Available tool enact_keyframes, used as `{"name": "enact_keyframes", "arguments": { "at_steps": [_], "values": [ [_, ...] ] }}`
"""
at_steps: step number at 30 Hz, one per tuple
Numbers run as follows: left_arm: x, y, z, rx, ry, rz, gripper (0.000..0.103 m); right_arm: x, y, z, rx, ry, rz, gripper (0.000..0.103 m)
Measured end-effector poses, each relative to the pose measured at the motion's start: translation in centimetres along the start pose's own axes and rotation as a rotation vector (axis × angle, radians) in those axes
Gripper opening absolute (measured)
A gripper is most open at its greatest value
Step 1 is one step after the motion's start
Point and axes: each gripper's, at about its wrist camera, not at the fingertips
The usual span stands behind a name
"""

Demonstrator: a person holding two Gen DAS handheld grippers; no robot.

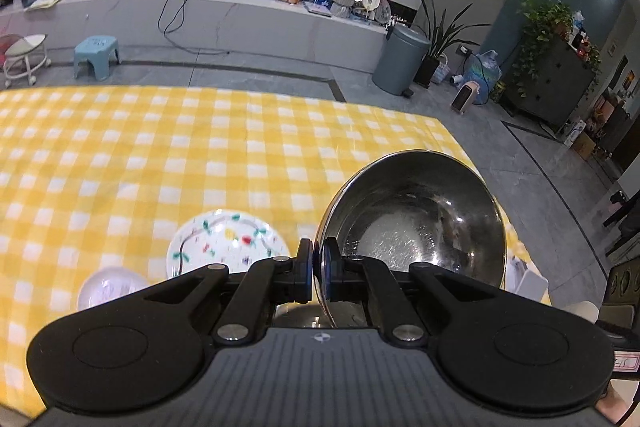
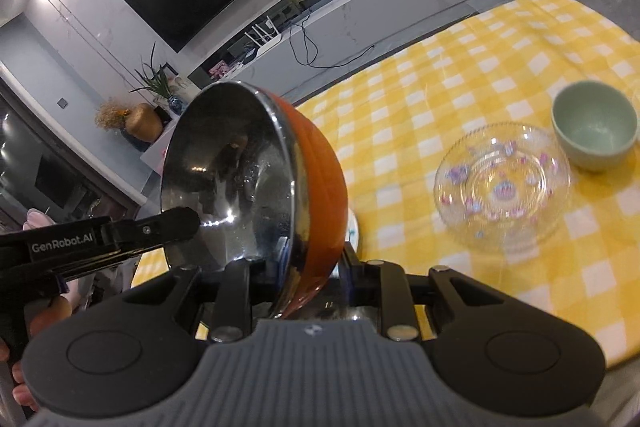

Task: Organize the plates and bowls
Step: 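Lift the orange bowl with both tools and carry it over the blue bowl, then lower the orange bowl into the blue bowl with both tools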

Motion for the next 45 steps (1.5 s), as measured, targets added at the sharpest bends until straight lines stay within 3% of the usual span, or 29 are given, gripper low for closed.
{"name": "enact_keyframes", "arguments": {
  "at_steps": [11,21,31,36,40,45],
  "values": [
    [-0.6,0.6,4.3,-0.1,0.026,0.015,0.006,1.1,1.3,4.4,-0.034,-0.036,0.0,0.028],
    [-0.8,-0.6,6.6,-0.182,0.017,0.033,0.007,1.8,0.6,5.6,-0.106,-0.037,0.009,0.034],
    [-1.1,-1.9,7.4,-0.244,0.016,0.035,0.016,1.9,-0.4,6.1,-0.148,-0.036,0.031,0.039],
    [-0.4,-2.2,7.6,-0.254,-0.031,0.007,0.02,1.6,-0.5,6.2,-0.149,-0.017,0.037,0.044],
    [-0.3,-2.5,7.6,-0.26,-0.047,-0.037,0.021,1.4,-0.6,6.2,-0.157,-0.021,0.038,0.054],
    [-0.3,-2.6,7.6,-0.256,-0.062,-0.074,0.026,1.2,-0.6,6.1,-0.147,-0.001,0.039,0.054]
  ]
}}
Point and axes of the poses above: each gripper's, at about its wrist camera, not at the fingertips, and y roughly against the way its jaws point, x to its right, z to its underside, and after that the axes turned 5 degrees about -y, right-handed
